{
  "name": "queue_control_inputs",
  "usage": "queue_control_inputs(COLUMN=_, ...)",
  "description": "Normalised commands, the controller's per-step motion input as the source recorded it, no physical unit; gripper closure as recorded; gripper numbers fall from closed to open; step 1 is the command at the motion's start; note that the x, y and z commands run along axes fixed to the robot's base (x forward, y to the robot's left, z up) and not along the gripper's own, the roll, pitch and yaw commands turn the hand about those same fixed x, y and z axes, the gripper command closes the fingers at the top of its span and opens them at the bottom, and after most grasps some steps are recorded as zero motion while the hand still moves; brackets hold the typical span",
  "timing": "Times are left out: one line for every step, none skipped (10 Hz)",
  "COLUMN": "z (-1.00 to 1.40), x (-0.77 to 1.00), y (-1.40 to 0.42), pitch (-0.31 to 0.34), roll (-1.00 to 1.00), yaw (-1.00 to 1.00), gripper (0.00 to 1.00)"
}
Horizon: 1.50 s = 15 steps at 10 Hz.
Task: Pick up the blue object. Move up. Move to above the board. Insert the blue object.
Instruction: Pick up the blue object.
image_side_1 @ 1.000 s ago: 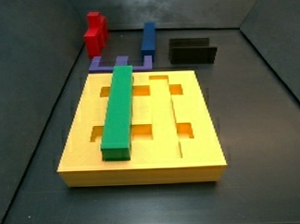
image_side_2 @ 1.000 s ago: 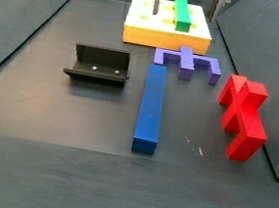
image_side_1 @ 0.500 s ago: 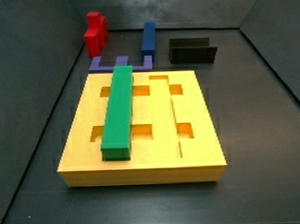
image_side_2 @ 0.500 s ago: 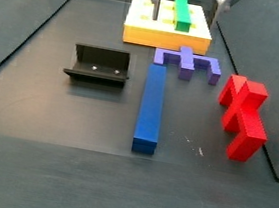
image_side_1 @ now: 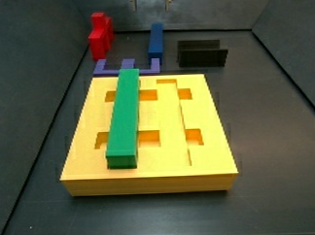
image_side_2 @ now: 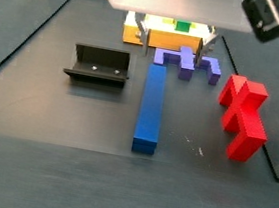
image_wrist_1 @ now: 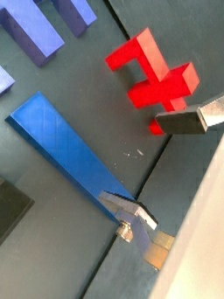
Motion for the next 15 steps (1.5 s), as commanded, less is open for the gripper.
queue_control_inputs(z=-0.39, x=0.01, y=0.02, pitch=-0.030, roll=-0.06, yaw=-0.15, gripper=0.00)
queue_control_inputs(z=-0.47, x=0.00, y=0.10, pitch=-0.044, roll=-0.08, yaw=-0.20, gripper=0.00)
queue_control_inputs(z=-0.52, x=0.00, y=0.14, pitch=-0.047, roll=-0.07, yaw=-0.17, gripper=0.00)
queue_control_inputs(z=-0.56, x=0.00, y=0.15, pitch=-0.060, roll=-0.07, yaw=-0.12, gripper=0.00)
queue_control_inputs(z=-0.57, x=0.00, y=0.15, pitch=-0.061, roll=-0.05, yaw=-0.10, gripper=0.00)
queue_control_inputs(z=-0.44, x=0.01, y=0.00, pitch=-0.044, roll=0.00, yaw=0.00, gripper=0.00)
queue_control_inputs(z=-0.28, x=0.16, y=0.00, pitch=0.000, roll=0.03, yaw=0.03, gripper=0.00)
queue_control_inputs(z=-0.26, x=0.22, y=0.00, pitch=0.019, roll=0.05, yaw=0.00, gripper=0.00)
queue_control_inputs(z=-0.27, x=0.19, y=0.08, pitch=0.033, roll=0.02, yaw=0.00, gripper=0.00)
queue_control_inputs(z=-0.27, x=0.11, y=0.09, pitch=0.024, roll=0.00, yaw=-0.07, gripper=0.00)
queue_control_inputs(z=-0.26, x=0.14, y=0.07, pitch=0.027, roll=0.00, yaw=-0.09, gripper=0.00)
queue_control_inputs(z=-0.17, x=0.07, y=0.00, pitch=0.011, roll=0.00, yaw=-0.03, gripper=0.00)
queue_control_inputs(z=-0.10, x=0.00, y=0.00, pitch=0.000, roll=0.00, yaw=0.00, gripper=0.00)
queue_control_inputs(z=-0.13, x=0.00, y=0.00, pitch=0.000, roll=0.00, yaw=-0.01, gripper=0.00)
queue_control_inputs(z=-0.12, x=0.00, y=0.00, pitch=0.000, roll=0.00, yaw=-0.01, gripper=0.00)
